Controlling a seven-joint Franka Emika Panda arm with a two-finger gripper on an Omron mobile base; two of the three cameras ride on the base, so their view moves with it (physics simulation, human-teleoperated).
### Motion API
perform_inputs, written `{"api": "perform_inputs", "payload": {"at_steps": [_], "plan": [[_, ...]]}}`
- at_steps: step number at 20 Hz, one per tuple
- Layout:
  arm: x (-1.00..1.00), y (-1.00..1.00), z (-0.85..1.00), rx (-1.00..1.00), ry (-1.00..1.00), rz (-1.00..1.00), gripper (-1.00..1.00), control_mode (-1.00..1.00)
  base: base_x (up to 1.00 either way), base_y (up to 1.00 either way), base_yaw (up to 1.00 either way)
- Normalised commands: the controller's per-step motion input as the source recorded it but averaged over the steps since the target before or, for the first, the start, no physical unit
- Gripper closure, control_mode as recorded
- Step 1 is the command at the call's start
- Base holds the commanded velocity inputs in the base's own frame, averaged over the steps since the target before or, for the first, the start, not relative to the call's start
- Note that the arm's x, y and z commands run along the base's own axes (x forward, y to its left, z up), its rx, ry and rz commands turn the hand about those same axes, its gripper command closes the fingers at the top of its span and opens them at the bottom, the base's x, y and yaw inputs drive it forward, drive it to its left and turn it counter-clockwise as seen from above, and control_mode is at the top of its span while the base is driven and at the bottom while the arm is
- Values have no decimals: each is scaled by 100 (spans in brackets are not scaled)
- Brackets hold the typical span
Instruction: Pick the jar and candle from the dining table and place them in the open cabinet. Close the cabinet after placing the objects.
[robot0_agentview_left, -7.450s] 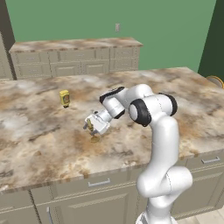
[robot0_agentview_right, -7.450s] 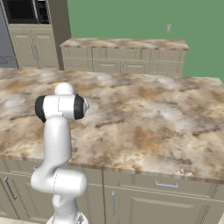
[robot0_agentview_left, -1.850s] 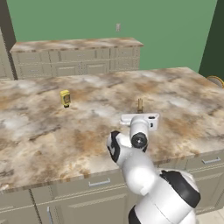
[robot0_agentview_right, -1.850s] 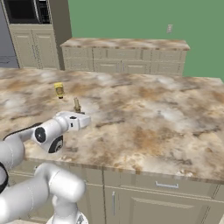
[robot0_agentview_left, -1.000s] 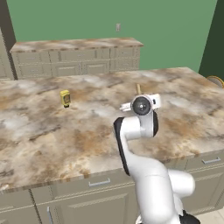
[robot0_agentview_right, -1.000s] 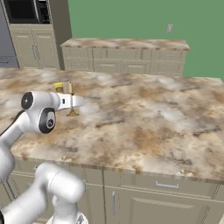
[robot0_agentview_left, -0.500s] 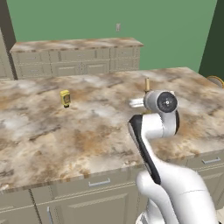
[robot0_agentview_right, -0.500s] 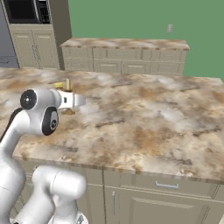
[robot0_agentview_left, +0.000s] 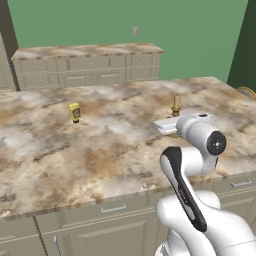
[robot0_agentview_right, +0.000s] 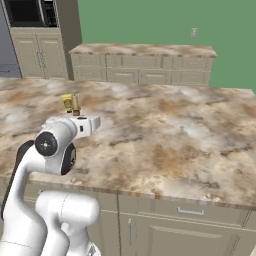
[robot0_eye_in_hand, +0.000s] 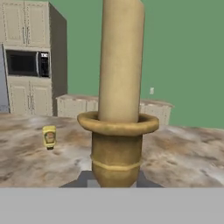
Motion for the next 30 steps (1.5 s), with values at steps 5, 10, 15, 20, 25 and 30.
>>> {"api": "perform_inputs", "payload": {"at_steps": [5,10,15,20,25,30], "plan": [[-15,9,-4,0,0,0,100,-100,0,0,0],[0,0,0,0,0,0,100,100,-99,100,19],[0,0,0,0,0,0,100,100,-93,100,56],[0,0,0,0,0,0,100,100,-49,86,79],[0,0,0,0,0,0,100,100,-14,38,99],[0,0,0,0,0,0,100,100,41,76,50]]}}
